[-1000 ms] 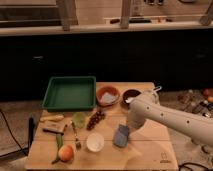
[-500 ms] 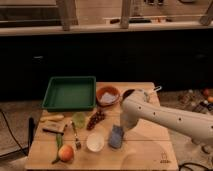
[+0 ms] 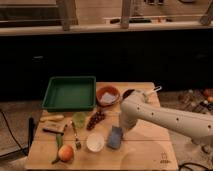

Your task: Place sponge in paper cup

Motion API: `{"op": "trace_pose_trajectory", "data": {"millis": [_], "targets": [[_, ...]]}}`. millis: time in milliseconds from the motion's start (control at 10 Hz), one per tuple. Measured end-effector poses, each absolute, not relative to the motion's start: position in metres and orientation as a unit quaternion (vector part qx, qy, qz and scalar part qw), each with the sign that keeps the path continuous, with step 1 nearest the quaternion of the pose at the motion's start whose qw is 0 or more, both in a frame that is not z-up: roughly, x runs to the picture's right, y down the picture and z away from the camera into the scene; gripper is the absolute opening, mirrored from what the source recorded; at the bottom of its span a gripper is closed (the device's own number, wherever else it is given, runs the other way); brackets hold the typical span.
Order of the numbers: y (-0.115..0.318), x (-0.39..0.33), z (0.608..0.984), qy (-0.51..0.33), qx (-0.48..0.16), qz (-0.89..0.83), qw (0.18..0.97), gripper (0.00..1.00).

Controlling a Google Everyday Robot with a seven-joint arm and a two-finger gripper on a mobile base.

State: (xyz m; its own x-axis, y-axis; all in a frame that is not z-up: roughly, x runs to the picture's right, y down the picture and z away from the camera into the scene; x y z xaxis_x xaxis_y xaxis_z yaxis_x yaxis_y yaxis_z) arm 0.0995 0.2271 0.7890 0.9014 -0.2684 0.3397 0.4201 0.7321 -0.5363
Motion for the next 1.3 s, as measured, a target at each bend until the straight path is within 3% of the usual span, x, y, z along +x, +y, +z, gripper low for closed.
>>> {"op": "trace_pose_trajectory", "data": {"millis": [200,600,800,1000,1100,1300], "targets": [[0.230,0.102,0.792,-0.123,-0.317,-0.188,0.922,0.79],[0.229,0.087,0.787,-0.121,-0.315,-0.204,0.919,0.46],[0.233,0.079,0.791,-0.124,-0.320,-0.198,0.918,0.46],[0.239,0.089,0.798,-0.127,-0.323,-0.192,0.918,0.62],[0.239,0.098,0.798,-0.126,-0.322,-0.195,0.918,0.64],[0.234,0.101,0.793,-0.126,-0.319,-0.203,0.917,0.53]]}}
